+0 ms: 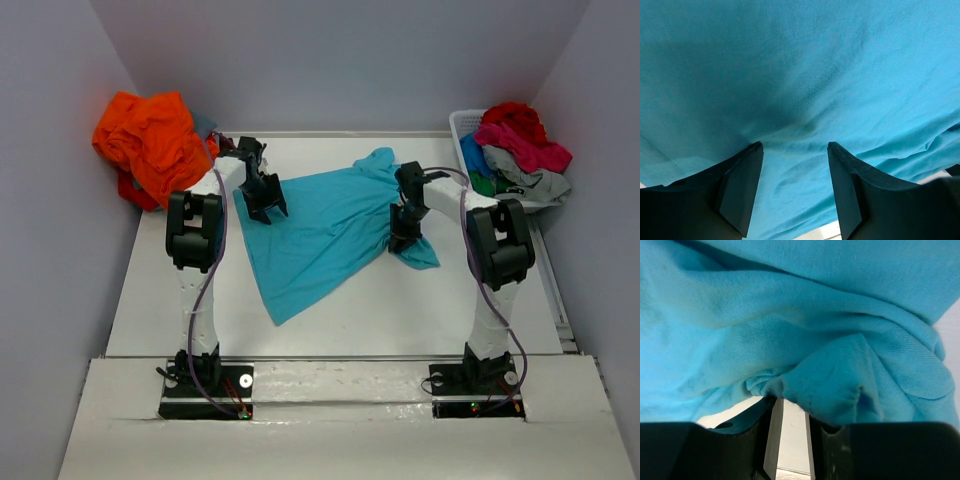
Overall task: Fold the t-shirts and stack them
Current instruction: Flatten out the crumpled T-shirt at the center of the board.
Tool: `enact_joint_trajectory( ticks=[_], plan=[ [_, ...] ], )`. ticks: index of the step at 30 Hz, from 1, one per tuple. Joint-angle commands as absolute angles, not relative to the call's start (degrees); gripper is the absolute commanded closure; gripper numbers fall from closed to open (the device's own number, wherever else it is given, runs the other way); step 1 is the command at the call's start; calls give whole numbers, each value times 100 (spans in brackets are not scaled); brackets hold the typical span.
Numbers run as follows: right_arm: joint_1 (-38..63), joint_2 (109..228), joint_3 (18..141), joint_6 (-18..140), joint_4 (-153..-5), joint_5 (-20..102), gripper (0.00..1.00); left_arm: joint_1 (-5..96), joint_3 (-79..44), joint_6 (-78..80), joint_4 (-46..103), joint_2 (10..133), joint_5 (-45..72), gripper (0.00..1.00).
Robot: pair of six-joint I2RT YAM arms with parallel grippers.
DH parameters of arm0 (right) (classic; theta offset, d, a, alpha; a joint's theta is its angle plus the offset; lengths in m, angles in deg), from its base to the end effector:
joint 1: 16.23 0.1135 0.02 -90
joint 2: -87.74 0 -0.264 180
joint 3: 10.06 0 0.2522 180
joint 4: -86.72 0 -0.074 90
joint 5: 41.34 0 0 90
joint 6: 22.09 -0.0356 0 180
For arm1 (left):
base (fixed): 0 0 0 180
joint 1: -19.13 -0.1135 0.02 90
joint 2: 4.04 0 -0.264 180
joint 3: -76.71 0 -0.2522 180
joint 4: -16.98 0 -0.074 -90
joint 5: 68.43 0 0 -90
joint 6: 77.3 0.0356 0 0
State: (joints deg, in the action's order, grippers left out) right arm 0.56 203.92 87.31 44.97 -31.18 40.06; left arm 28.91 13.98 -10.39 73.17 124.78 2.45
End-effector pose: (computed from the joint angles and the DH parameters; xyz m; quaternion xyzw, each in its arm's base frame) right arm 0.3742 0.1185 0.1613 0.0474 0.9929 0.0971 0.0489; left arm 0.4645 -0.0919 0.1691 -0.0803 0.9648 -0.2102 0.1365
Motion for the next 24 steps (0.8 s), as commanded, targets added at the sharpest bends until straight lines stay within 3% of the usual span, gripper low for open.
enact_joint_trajectory(
  ticks=[1, 4, 8, 24],
  plan=[
    [205, 20445, 8430, 4497, -3082, 4523, 70, 2836, 1199, -900, 7345, 12428, 487, 33],
    [266, 20551, 8272, 4453, -3117, 4541, 75, 2836, 1208, -900, 7354, 12437, 487, 33],
    [319, 20578, 8078, 4322, -3188, 4558, 93, 2783, 1208, -900, 7354, 12428, 495, 33],
    [319, 19225, 7770, 3750, -2599, 5349, 93, 2554, 953, -1059, 7231, 12305, 399, 33]
  ],
)
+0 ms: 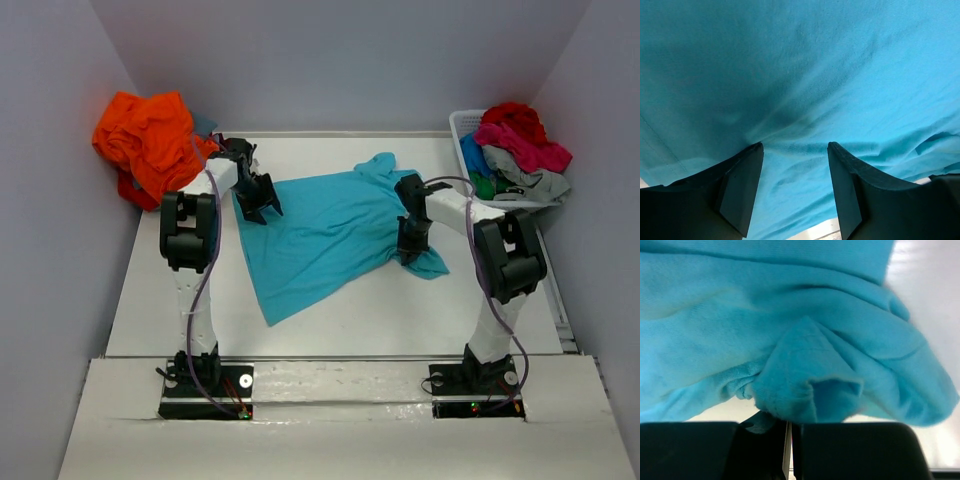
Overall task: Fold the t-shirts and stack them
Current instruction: Flatten out the crumpled T-shirt at the center of the board.
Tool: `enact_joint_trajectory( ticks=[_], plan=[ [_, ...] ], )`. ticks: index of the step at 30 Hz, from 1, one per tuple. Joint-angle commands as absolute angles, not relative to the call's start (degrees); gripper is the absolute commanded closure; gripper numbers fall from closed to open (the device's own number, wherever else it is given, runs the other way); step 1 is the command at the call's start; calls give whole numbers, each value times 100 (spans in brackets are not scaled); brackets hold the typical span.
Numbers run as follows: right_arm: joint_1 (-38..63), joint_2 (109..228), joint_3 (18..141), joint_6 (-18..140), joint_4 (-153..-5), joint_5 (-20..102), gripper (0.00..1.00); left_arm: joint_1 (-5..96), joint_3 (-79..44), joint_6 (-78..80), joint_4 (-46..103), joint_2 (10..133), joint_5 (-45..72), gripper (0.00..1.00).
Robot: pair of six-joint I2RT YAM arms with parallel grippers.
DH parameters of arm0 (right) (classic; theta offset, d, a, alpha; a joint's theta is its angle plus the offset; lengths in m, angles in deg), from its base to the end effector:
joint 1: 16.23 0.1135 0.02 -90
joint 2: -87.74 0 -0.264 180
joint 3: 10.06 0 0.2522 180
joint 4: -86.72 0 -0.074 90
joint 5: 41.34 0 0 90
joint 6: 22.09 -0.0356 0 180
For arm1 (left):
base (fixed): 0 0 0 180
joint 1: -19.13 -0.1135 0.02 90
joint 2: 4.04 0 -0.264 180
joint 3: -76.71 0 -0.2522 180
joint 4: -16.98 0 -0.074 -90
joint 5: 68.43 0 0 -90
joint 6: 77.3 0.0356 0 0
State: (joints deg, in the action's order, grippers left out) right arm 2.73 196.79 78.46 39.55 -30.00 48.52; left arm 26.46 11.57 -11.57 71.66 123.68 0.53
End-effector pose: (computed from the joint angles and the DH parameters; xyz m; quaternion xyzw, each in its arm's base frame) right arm 0.3349 0.1152 0.1656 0.0818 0.9952 0.0228 0.0490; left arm 0.4629 -0.0724 0.1671 -0.1069 0.9591 -0.2245 0.1355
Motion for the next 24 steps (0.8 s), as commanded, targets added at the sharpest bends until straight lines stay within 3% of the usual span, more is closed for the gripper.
enact_joint_trajectory(
  ticks=[1, 24],
  plan=[
    [319, 19154, 7770, 3681, -2503, 5402, 93, 2502, 944, -1076, 7231, 12288, 416, 33],
    [-322, 17862, 7287, 3144, -1747, 5894, 93, 2063, 838, -1155, 7204, 12270, 460, 32]
  ],
)
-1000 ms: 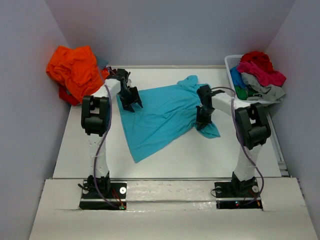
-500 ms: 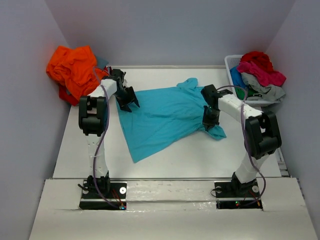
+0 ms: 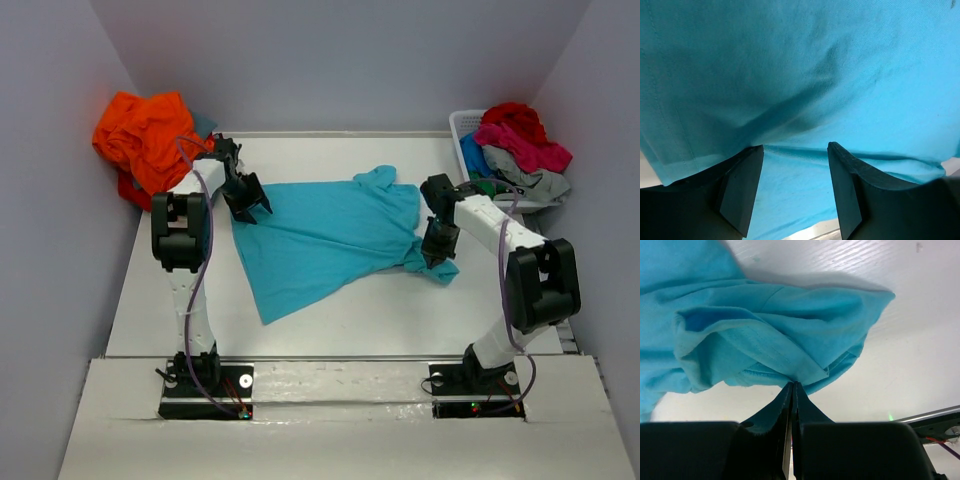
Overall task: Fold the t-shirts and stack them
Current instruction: Flatten out the crumpled T-shirt at the center of the board.
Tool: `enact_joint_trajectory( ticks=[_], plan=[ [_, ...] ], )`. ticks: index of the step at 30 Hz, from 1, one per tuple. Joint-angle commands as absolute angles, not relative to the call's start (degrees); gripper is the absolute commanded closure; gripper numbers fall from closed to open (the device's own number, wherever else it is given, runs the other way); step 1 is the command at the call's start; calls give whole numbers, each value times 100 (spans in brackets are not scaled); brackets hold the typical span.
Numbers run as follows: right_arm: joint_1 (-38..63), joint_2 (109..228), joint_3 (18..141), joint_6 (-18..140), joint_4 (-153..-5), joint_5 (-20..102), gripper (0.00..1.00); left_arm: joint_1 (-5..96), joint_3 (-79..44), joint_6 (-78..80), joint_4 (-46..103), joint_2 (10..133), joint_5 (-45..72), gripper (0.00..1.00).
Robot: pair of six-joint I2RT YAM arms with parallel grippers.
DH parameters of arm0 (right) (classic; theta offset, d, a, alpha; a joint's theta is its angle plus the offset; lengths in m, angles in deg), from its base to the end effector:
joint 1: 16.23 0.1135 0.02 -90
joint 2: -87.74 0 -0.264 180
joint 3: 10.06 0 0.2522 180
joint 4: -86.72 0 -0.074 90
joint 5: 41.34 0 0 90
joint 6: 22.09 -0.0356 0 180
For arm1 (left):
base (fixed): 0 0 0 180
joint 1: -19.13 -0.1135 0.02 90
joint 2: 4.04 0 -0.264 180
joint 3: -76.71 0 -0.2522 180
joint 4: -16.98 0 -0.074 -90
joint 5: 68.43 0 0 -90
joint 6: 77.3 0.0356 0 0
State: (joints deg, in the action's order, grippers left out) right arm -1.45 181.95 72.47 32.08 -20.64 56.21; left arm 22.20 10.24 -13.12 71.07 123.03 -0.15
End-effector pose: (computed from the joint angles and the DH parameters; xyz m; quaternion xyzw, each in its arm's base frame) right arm 0.2885 0.0713 0.2170 0.1853 0.9792 -0.0383 0.0728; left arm 0.4637 -0.0381 0.1661 -0.1542 0.9517 -0.2265 0.1384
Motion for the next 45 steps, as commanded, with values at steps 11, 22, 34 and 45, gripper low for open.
enact_joint_trajectory(
  ticks=[11, 22, 34, 45],
  plan=[
    [-920, 17326, 6681, 3197, -1702, 5842, 93, 1886, 830, -1182, 7240, 12235, 548, 32],
    [-1202, 16658, 5951, 3047, -1527, 5771, 93, 1886, 821, -1199, 7275, 12253, 531, 32],
    [-1447, 16096, 6215, 2713, -860, 5692, 93, 1728, 795, -1296, 7284, 12051, 540, 32],
    [-1500, 15138, 5846, 2335, -147, 5605, 93, 1676, 874, -1357, 7292, 12077, 329, 32]
  ],
)
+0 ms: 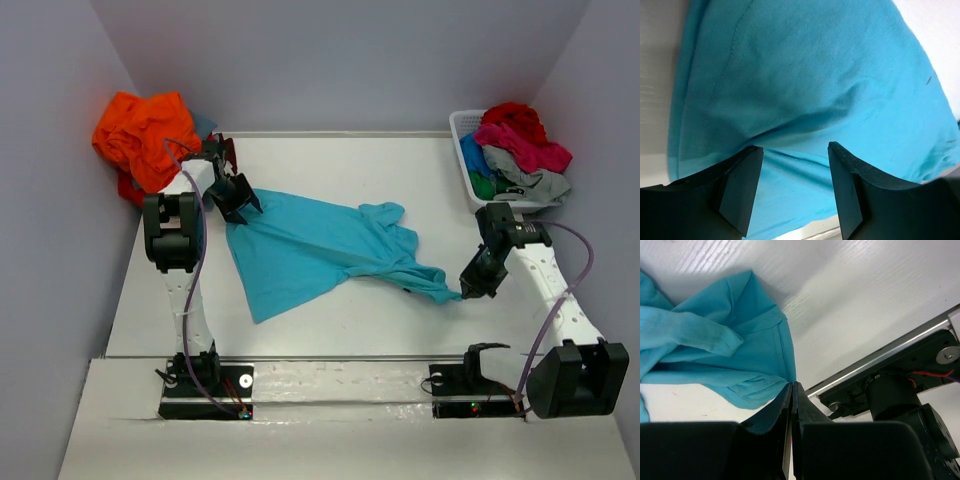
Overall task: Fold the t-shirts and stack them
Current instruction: Flatten out the crumpled T-shirt at the center of the board.
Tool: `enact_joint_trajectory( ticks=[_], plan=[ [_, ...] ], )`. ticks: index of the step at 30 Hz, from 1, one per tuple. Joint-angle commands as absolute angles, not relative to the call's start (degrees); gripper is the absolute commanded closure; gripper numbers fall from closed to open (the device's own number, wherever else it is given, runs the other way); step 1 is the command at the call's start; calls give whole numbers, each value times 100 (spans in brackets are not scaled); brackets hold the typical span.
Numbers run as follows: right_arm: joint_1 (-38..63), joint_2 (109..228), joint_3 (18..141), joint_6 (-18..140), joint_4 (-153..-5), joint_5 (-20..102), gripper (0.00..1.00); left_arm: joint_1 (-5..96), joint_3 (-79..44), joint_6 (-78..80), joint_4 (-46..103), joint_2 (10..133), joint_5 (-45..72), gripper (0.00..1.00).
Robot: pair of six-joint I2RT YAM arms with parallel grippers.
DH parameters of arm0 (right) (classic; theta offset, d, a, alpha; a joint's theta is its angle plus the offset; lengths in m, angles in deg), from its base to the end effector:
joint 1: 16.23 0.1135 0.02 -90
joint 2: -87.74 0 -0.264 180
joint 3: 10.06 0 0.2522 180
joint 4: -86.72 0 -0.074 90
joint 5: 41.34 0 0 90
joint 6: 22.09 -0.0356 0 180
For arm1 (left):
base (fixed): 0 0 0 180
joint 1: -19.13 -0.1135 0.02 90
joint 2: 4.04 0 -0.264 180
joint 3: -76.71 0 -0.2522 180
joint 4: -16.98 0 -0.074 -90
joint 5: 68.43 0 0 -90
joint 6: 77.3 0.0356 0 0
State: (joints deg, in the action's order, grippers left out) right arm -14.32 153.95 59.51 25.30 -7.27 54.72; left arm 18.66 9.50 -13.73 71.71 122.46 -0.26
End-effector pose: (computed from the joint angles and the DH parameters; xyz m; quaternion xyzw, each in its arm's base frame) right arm 0.1793 0.0022 0.2613 0.3497 0.9332 -0.0246 0.0792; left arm 0.4615 -0.0095 0.1664 -0.1899 0.9464 -0.2225 0.1372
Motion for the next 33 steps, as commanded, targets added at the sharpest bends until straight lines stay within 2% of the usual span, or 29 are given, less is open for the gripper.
enact_joint_trajectory(
  ticks=[1, 4, 6, 9, 10, 13, 14, 15, 24, 28, 33],
  plan=[
    [-1500, 15120, 5819, 2335, -129, 5535, 93, 1676, 874, -1366, 7292, 12086, 311, 32],
    [-1500, 14910, 5766, 2362, -68, 5262, 92, 1676, 847, -1375, 7275, 12059, 258, 32],
    [-1500, 14777, 5819, 2405, -59, 5226, 87, 1676, 795, -1384, 7249, 11998, 241, 32],
    [-1500, 14759, 6073, 2502, -155, 5226, 67, 1676, 724, -1375, 7205, 11901, 223, 32],
    [-1500, 14872, 6309, 2520, -182, 5218, 57, 1676, 707, -1375, 7196, 11884, 223, 32],
    [-1500, 14987, 6723, 2599, -295, 5235, 41, 1676, 654, -1357, 7187, 11831, 232, 32],
    [-1500, 15022, 6977, 2616, -357, 5261, 33, 1676, 645, -1357, 7178, 11822, 223, 32],
    [-1500, 15136, 7075, 2695, -566, 5305, 31, 1676, 593, -1366, 7143, 11778, 232, 32],
    [-1500, 17350, 7479, 3187, -2633, 4172, 31, 1728, 400, -1314, 7126, 11646, 241, 32],
    [-1500, 18727, 8662, 3442, -2924, 3987, 34, 1851, 241, -1252, 7082, 11541, 249, 32],
    [-1237, 19828, 10229, 3680, -2714, 4093, 34, 1965, 144, -1182, 7073, 11505, 293, 32]
  ],
)
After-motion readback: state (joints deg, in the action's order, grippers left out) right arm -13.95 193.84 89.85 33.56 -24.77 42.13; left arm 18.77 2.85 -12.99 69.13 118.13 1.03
